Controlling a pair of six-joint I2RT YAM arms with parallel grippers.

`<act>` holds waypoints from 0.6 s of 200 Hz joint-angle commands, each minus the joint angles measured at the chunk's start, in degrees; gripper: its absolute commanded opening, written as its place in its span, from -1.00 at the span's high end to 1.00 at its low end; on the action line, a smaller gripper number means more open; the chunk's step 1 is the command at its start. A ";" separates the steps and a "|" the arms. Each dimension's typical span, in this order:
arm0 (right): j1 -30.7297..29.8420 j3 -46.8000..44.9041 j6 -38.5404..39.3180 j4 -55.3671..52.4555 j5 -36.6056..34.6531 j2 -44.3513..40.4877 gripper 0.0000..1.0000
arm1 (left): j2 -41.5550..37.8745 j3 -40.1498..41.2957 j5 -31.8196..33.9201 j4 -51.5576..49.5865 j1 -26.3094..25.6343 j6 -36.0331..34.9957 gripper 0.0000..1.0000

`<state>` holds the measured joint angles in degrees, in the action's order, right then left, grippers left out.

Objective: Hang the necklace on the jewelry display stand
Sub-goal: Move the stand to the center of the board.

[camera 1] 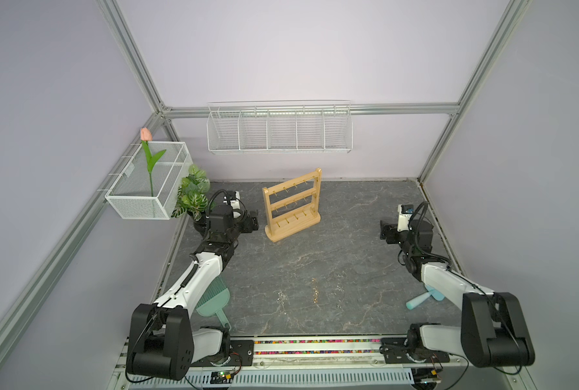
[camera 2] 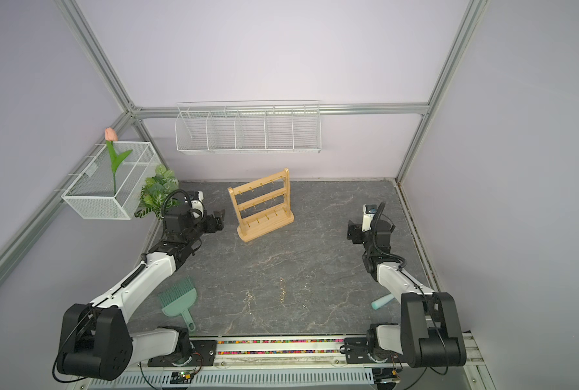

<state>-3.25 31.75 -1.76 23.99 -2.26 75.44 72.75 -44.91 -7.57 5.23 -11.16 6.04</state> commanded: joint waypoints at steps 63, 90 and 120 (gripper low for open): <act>-2.38 2.75 -0.42 -4.65 -0.51 0.90 -0.82 | 4.08 -5.25 -17.91 2.80 -0.23 -7.74 -0.79; -2.47 3.31 -0.69 -4.21 -0.25 1.57 -0.88 | 7.83 -7.57 -17.46 4.51 -0.18 -7.77 -0.63; -2.47 3.78 -0.96 -4.15 0.29 2.15 -0.92 | 10.71 -9.91 -18.85 4.33 -0.19 -8.68 -0.24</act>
<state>-5.37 34.28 -2.22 19.29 -2.48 76.64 81.91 -52.21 -24.14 8.71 -11.38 -0.62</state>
